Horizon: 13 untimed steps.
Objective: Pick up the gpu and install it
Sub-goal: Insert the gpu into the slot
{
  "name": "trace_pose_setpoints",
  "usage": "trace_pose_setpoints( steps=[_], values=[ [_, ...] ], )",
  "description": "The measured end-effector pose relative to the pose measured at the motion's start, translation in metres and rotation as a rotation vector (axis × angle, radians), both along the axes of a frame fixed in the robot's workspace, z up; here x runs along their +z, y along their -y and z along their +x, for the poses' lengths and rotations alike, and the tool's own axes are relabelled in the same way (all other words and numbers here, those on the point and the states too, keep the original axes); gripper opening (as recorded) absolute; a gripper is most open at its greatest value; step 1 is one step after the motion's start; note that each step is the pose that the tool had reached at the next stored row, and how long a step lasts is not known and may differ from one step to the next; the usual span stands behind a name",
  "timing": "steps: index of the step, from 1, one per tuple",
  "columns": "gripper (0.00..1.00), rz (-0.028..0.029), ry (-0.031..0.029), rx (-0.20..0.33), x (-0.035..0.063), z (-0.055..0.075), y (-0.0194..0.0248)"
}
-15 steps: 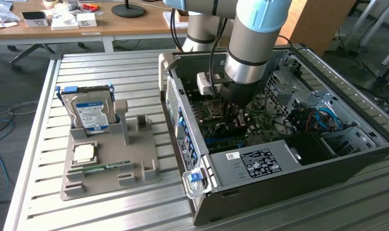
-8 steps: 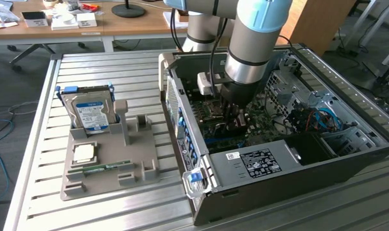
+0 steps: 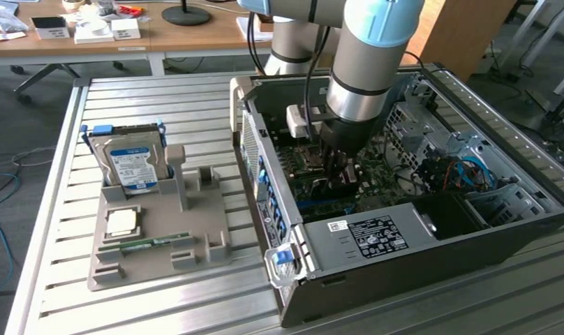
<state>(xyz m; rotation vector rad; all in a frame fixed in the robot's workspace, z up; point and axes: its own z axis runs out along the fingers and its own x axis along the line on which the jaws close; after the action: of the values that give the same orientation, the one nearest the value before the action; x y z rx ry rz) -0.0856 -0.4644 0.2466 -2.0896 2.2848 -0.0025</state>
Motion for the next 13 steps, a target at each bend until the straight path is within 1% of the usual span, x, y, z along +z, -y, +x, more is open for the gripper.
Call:
trace_pose_setpoints(
  steps=[13],
  values=[
    [0.27, 0.0003, 0.0007, 0.000, 0.0007, -0.0009, 0.0007]
  ],
)
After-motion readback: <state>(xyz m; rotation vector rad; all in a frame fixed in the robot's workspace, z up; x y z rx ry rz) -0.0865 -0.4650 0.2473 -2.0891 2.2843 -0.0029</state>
